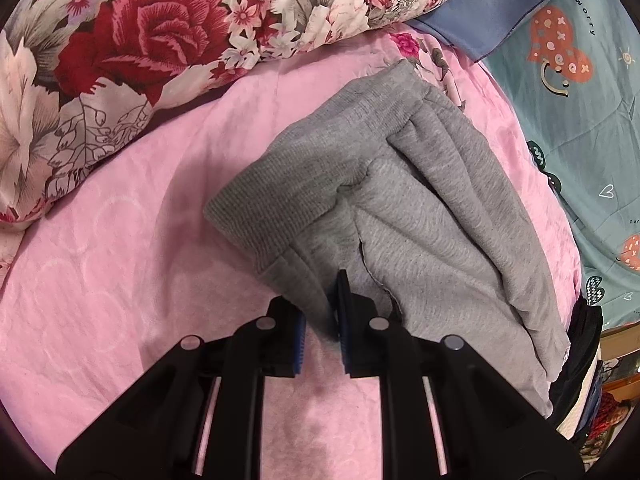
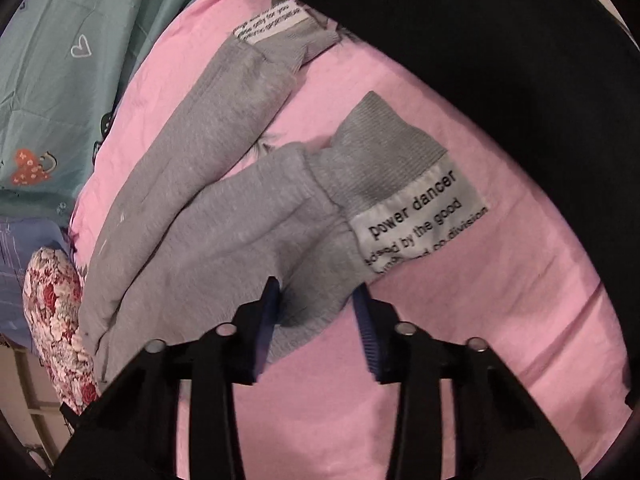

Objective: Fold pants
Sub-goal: 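Grasp the waistband with the left gripper while the right gripper grasps the labelled cuff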

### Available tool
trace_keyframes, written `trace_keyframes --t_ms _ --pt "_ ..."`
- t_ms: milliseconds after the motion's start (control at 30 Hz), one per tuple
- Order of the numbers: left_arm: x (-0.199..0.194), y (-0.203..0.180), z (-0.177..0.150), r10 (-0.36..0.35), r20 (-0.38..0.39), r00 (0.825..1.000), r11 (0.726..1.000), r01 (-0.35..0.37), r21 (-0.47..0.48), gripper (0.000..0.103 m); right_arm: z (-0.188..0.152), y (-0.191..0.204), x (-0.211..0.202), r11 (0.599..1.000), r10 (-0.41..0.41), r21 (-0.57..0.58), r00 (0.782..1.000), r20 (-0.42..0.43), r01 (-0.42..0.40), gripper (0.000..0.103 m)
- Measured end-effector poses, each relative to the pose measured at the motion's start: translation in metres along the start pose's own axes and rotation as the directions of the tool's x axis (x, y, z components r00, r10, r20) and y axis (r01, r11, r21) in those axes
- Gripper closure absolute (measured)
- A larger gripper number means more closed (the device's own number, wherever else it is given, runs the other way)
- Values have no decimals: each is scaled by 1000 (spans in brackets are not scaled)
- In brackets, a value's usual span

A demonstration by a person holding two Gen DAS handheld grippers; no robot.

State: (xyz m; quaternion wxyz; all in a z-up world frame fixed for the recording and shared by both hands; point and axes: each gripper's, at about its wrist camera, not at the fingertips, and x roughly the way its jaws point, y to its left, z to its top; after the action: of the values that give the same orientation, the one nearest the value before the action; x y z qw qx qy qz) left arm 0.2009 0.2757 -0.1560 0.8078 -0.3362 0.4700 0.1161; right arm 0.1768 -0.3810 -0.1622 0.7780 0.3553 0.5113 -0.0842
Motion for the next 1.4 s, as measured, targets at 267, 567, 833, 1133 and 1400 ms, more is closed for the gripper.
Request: trace_keyframes --t_ms 267,567,833,1133,1400 --pt "-35 2 -24 -2 77 997 999 -1 34 91 -25 1 -47 997 30 -69 997 78 -24 90" --pt "-61 54 -71 -45 25 999 999 46 -28 92 -63 -12 -97 987 -36 -151 993 108 52 90" --pt "-67 52 -79 43 10 999 997 -44 69 81 -70 -37 -49 970 -179 -165 984 18 180 67" --pt "-107 -5 -54 -4 49 999 970 -9 242 61 -42 23 -110 917 -133 -357 980 146 178 51" --pt "-2 -87 1 81 -80 994 923 -44 382 68 97 58 -13 962 -84 -261 996 2 82 51"
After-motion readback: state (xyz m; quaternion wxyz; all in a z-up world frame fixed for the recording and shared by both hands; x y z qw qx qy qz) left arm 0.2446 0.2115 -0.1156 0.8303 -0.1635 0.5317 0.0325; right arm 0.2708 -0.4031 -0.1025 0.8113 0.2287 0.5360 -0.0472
